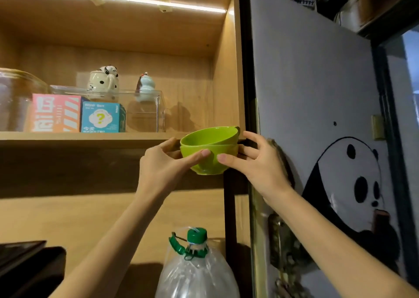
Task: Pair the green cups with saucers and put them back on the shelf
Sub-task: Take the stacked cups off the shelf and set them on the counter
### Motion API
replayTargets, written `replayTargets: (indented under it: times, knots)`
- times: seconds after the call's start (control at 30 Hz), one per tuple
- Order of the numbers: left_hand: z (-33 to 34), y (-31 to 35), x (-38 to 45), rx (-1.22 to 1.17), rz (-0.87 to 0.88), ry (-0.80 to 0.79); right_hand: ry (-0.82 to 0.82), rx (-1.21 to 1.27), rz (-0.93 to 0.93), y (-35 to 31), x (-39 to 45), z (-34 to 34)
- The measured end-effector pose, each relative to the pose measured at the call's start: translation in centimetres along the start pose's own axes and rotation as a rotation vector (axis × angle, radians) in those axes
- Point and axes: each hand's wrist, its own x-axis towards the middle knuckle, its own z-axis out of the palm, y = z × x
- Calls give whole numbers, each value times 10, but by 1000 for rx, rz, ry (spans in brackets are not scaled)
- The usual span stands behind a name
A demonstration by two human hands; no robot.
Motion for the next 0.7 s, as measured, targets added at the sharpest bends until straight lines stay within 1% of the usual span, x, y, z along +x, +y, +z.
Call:
replayTargets:
  times: [0.2, 0.3, 0.4, 0.53, 0.7]
  knots:
    - [-4, -35, -71, -159, -132, -81, -7, 83, 134, 29, -75, 4]
    - [-10, -51, -107, -153, -183, -126, -19, 87, 214, 41, -113, 7]
    - [-17, -63, -145, -137, -254, -129, -15, 76, 297, 53, -154, 9]
    - [-19, -81, -202, -15, -302, -102, -46, 44, 379, 73, -207, 7]
    - [-13, -114, -270, -28, -397, -124, -91, 16, 489, 107, -265, 2]
